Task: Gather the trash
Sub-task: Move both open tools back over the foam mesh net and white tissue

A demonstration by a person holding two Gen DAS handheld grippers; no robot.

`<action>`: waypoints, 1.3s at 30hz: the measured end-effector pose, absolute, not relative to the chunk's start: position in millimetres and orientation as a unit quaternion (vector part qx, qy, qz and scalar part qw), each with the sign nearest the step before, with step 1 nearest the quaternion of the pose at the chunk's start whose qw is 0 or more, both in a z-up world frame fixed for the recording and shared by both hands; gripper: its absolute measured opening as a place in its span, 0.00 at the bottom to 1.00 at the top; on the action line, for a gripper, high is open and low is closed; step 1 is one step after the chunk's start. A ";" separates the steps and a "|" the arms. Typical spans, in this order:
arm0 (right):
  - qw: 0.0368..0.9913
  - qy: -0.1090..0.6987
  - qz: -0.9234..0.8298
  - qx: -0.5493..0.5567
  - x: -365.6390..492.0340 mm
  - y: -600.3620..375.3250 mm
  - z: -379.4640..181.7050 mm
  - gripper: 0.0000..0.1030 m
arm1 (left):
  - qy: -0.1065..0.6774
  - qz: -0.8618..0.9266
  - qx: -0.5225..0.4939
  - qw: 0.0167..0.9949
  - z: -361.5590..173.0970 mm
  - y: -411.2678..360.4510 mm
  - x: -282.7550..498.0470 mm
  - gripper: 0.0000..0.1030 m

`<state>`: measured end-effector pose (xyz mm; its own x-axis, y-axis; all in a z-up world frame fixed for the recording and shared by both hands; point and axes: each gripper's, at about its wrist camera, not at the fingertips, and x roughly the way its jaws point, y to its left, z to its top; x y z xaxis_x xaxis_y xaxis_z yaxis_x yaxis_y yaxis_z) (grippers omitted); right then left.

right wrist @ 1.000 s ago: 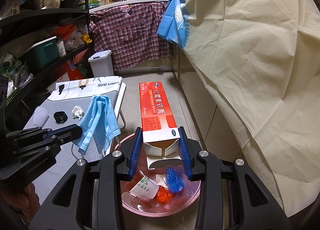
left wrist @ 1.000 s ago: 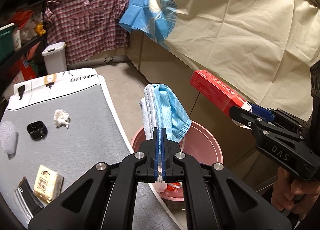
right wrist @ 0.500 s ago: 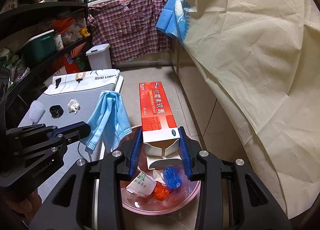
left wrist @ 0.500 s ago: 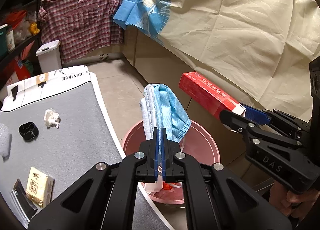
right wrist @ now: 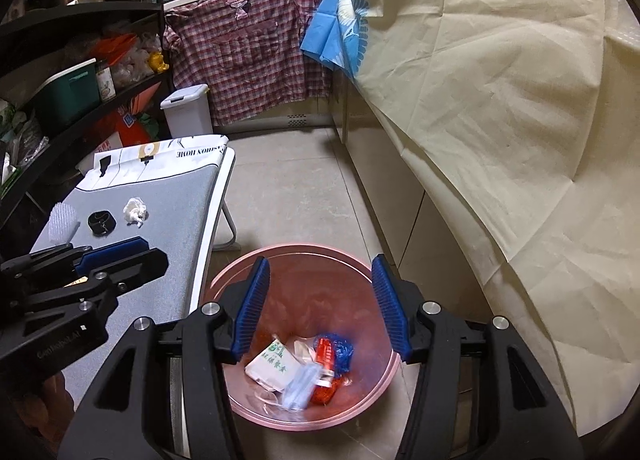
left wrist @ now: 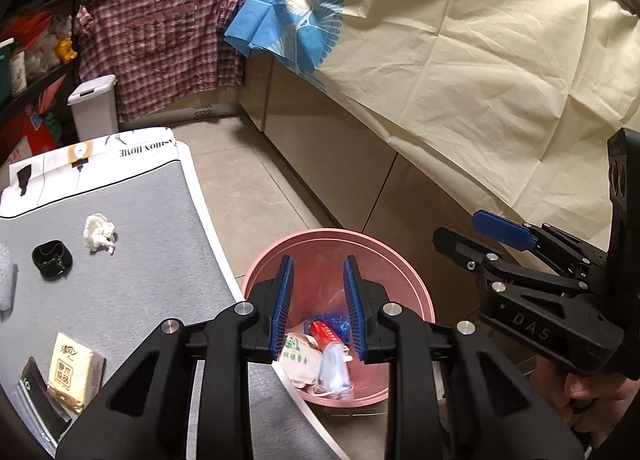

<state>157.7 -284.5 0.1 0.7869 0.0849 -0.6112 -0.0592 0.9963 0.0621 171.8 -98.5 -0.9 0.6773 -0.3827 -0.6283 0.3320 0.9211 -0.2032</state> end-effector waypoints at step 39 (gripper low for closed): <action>0.939 0.274 0.206 0.020 212.1 -97.7 3.9 0.24 | 0.316 0.045 -0.116 0.941 8.2 175.5 157.8 0.24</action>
